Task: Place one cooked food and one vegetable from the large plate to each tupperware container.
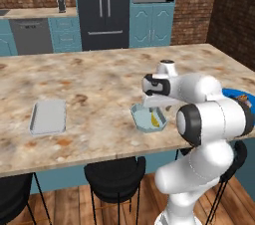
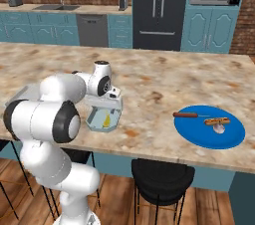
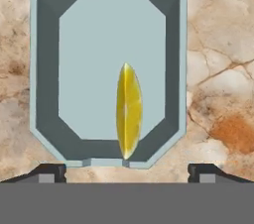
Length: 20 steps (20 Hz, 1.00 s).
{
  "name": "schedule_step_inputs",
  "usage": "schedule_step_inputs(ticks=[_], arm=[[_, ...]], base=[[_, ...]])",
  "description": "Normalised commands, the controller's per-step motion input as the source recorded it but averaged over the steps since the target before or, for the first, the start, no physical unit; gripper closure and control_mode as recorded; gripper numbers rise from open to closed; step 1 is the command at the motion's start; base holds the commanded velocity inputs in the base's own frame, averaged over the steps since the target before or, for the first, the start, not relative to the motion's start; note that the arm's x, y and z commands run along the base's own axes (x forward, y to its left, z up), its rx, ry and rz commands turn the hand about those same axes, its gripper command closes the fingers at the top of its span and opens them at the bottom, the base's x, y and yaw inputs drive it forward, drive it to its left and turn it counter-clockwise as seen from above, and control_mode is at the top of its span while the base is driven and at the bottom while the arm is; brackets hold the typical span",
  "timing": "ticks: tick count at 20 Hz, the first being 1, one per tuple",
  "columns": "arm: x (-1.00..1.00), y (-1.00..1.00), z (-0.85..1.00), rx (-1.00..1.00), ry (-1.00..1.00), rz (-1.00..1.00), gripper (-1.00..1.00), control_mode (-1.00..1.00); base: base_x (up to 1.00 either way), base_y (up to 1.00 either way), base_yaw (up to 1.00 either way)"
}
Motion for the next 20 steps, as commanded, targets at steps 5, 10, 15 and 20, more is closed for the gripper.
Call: schedule_step_inputs(ticks=[5,10,15,20], arm=[[-1.00,0.00,0.95,0.00,-0.23,0.00,-1.00,-1.00],[-1.00,0.00,0.43,-0.02,-0.18,0.00,-1.00,-1.00],[-0.51,0.00,0.09,-0.03,0.10,0.00,-1.00,-1.00],[0.00,0.00,0.00,0.00,0.05,0.00,-1.00,-1.00]], base=[[0.00,0.00,0.00],[0.00,0.00,0.00],[0.00,0.00,0.00],[0.00,0.00,0.00]])
